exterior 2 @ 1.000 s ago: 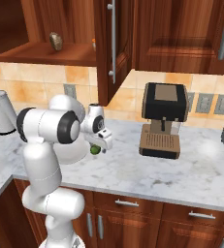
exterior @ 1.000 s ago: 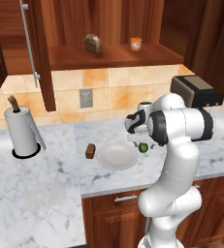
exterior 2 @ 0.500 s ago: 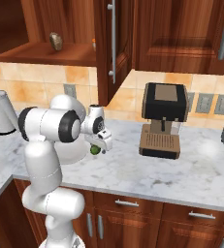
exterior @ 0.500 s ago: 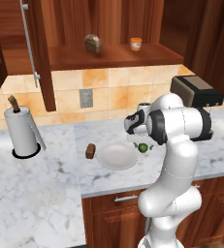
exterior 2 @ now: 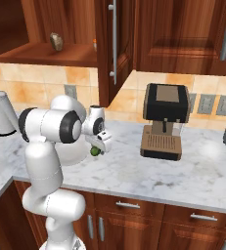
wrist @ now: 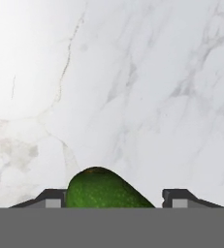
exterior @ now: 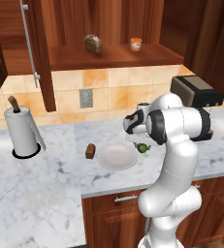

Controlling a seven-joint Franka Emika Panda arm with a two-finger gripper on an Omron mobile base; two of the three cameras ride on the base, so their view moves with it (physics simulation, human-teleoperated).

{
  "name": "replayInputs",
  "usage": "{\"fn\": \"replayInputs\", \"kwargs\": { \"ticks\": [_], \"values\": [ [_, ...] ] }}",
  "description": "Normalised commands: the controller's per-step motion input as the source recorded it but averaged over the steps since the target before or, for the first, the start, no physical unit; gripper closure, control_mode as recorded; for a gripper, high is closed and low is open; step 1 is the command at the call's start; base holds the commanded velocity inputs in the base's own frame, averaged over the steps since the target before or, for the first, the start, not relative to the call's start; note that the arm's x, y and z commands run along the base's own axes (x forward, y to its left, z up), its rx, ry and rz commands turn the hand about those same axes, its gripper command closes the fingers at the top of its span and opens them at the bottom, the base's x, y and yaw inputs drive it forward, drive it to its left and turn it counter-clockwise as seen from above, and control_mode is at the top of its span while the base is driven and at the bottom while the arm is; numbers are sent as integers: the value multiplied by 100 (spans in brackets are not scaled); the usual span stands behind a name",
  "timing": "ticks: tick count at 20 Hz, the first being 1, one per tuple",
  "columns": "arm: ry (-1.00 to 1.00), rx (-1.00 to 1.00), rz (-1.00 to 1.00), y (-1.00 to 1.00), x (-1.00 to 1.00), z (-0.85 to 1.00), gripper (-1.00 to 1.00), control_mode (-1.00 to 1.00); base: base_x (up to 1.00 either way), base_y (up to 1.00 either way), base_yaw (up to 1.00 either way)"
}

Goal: Pick the avocado and bread from the counter and place them on the plate. Then pick the jam from the cabinet and place it next to the plate. Lastly close the cabinet door.

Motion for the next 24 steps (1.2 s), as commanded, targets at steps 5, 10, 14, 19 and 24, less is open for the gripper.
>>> {"fn": "replayInputs", "kwargs": {
  "ticks": [5,10,14,19,24],
  "values": [
    [1,0,-17,0,-22,-24,100,-100,0,0,0],
    [-1,7,-15,-4,-4,2,100,-100,0,0,0],
    [-7,12,-8,-1,-2,31,100,-100,0,0,0],
    [-12,4,-4,9,-10,48,100,-100,0,0,0],
    [-14,0,-1,31,-38,24,100,-100,0,0,0]
  ]
}}
